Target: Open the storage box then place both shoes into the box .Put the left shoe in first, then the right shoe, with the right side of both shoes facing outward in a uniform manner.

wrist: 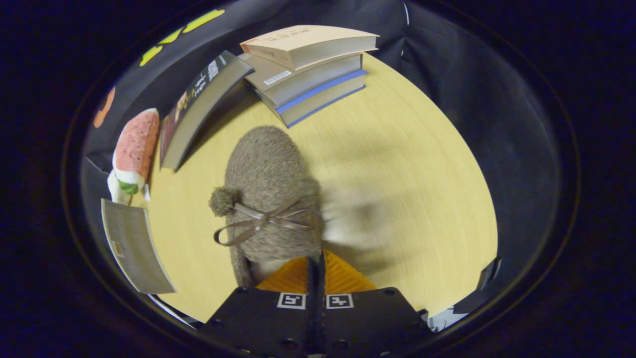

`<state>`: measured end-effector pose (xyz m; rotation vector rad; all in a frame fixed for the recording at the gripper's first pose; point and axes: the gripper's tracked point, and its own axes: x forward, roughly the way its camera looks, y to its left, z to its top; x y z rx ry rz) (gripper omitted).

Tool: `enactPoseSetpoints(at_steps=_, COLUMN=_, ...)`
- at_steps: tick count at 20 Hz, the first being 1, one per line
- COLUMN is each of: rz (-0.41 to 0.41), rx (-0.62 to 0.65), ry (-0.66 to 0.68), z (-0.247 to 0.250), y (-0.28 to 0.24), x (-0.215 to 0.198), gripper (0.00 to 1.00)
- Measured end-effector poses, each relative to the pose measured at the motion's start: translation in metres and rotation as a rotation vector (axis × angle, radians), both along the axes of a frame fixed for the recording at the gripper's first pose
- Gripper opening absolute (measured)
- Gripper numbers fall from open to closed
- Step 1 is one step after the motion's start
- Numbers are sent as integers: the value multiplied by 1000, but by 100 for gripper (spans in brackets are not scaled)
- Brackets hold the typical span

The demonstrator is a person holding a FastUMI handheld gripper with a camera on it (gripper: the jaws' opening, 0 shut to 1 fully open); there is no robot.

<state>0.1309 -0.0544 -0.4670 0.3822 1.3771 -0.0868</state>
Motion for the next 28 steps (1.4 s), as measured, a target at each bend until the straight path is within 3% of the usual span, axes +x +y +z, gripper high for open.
enactPoseSetpoints(at_steps=6, rz=-60, rx=98, ry=32, z=17, y=27, x=-13, gripper=1)
enactPoseSetpoints(at_steps=12, rz=-81, rx=289, ry=-32, z=94, y=91, x=-7, gripper=0)
enactPoseSetpoints(at_steps=21, rz=131, rx=313, ry=-161, z=212, y=246, x=-9, gripper=0)
enactPoseSetpoints(at_steps=28, rz=266, rx=283, ry=-135, z=228, y=374, x=-35, gripper=0)
